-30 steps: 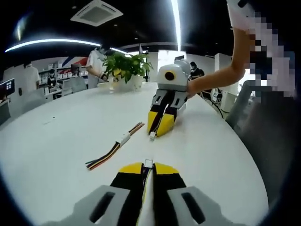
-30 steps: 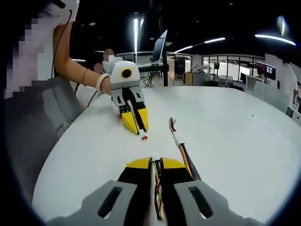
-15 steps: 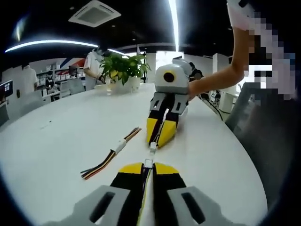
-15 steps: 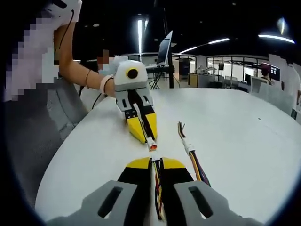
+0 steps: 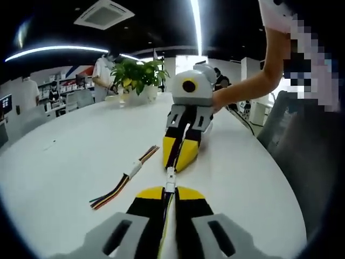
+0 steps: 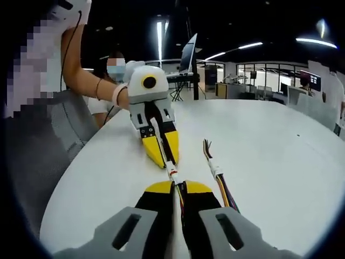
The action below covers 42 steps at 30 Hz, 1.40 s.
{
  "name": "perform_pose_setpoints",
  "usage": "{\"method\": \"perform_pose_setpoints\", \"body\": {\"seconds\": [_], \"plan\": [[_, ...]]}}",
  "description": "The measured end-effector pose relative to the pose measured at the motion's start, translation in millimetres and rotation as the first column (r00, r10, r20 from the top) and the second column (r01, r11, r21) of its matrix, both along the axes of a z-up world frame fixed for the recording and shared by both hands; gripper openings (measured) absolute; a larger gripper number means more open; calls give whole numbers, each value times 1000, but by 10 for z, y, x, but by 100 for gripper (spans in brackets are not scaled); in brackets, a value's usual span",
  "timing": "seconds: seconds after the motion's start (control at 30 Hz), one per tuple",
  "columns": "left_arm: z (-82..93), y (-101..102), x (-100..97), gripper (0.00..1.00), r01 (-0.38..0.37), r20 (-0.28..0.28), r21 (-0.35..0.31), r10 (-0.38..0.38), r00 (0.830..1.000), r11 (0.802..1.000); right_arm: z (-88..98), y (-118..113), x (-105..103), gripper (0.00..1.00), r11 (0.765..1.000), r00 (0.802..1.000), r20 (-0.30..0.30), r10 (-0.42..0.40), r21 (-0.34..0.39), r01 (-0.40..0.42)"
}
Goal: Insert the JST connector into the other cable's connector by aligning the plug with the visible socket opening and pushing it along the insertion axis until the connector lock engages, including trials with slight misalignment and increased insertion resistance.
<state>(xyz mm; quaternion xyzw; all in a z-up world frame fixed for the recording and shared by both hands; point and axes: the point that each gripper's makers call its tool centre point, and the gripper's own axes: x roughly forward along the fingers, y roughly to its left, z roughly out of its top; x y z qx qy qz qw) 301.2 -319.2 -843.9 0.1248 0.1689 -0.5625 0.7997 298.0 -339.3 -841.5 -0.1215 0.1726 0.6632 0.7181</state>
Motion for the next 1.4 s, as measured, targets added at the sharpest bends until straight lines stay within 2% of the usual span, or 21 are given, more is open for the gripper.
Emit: {"method": "perform_pose_setpoints", "body": {"seconds": [0.17,0.37,0.73,0.87,1.27,1.4], "plan": [[12,-13,-5,0,-11,-9,-16,11,1000,1000,-13,-4,-6,3,1000,1000,-1,2,-9,-2],[18,-16,1,0,0,7,14,0,1000,1000,-8,3,-1,3,1000,1000,2,5,-11,-5],[35,-34,-6,0,17,11,29,-17,1000,999,-7,0,7,3,999,1000,19,17,-28,-16],[64,-42,-10,0,15,6,15,-15,1000,1000,-45,-8,6,3,998,999,29,22,-55,-20],[95,-61,-38,0,50,27,20,-51,998,999,-50,1,5,3,999,1000,-8,5,-47,-6],[115,-53,-25,0,44,26,7,-44,999,999,1,-8,25,3,1000,1000,-30,-9,-13,8]]}}
